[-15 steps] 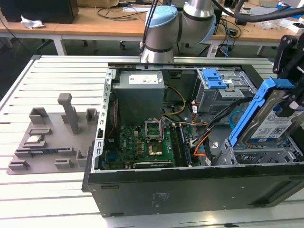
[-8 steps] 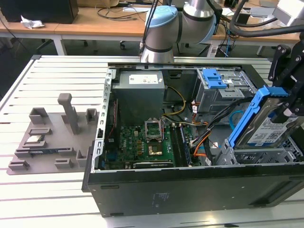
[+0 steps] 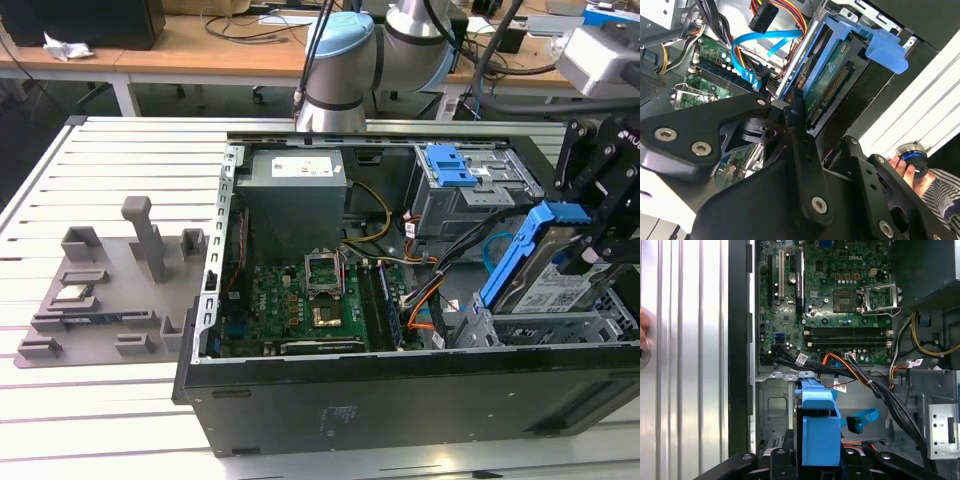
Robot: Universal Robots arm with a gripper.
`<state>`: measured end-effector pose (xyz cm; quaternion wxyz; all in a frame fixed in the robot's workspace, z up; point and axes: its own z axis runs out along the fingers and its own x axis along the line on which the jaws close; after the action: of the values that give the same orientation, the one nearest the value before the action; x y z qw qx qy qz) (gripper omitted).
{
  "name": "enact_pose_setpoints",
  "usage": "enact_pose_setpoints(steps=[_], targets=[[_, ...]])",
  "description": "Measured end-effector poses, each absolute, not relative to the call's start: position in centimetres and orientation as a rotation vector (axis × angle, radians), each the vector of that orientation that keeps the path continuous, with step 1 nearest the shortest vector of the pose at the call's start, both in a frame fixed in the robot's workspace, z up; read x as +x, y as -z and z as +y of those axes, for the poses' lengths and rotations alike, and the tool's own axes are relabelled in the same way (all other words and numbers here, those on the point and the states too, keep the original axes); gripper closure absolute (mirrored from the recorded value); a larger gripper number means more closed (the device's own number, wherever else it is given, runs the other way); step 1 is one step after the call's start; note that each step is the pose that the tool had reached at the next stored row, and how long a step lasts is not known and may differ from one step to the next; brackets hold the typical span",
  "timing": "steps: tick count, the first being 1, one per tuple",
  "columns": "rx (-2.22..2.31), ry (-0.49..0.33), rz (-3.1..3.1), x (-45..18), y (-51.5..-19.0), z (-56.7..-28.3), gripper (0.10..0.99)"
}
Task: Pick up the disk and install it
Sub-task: 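Insert the disk into the insertion slot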
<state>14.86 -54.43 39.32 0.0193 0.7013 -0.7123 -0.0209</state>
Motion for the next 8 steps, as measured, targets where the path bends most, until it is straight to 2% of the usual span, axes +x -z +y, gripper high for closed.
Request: enact_pose_setpoints(steps=[8], targets=[[2.177, 0.065, -2.211, 14.84, -38.98, -54.42, 0.714]])
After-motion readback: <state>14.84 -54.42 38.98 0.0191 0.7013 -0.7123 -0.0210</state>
